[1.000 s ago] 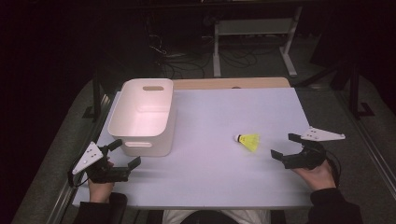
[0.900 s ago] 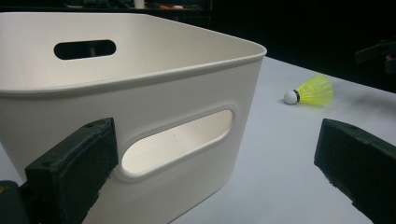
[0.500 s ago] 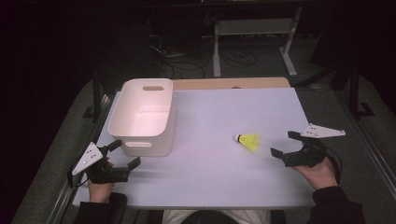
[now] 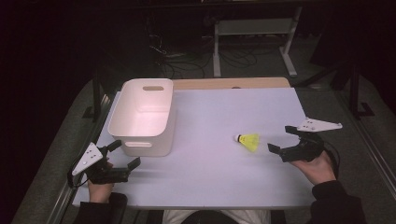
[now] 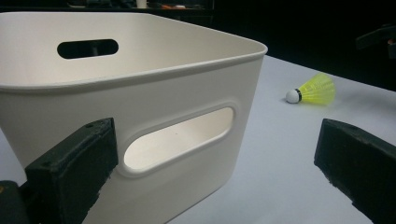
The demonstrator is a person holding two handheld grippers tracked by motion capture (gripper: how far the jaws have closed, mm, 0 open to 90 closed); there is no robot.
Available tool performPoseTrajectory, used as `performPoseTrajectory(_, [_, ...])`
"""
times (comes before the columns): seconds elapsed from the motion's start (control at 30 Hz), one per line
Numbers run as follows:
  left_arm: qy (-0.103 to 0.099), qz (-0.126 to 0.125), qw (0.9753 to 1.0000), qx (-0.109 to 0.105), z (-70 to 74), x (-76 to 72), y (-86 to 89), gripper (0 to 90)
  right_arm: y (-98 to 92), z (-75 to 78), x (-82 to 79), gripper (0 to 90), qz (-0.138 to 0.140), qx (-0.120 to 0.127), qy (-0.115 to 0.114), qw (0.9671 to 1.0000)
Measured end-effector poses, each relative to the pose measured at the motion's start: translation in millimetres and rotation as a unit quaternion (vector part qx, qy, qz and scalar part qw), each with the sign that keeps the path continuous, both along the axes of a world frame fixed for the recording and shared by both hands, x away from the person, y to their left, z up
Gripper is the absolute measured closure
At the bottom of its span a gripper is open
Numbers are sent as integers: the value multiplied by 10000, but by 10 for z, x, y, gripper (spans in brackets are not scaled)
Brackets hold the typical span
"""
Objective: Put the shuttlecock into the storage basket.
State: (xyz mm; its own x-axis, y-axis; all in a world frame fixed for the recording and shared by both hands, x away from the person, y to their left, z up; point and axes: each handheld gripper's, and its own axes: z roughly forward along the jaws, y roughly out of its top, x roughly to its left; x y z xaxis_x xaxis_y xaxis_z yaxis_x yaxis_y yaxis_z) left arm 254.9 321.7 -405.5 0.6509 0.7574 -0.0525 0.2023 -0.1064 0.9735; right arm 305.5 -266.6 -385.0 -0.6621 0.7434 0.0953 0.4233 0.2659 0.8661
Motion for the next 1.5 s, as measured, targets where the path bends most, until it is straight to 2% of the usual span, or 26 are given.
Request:
performPoseTrajectory(0.5, [-1, -7, 10000, -9, -1, 1, -3, 0, 39, 121, 99, 0, 135, -132, 49, 9998])
performPoseTrajectory(0.93, [15, -47, 10000, -24, -2, 4, -8, 0, 134, 201, 251, 0, 304, -363, 149, 9988])
performPoseTrajectory(1.5, [18, -49, 10000, -7, -3, 5, -8, 0, 156, 144, 501, 1, 202, -592, 478, 9969])
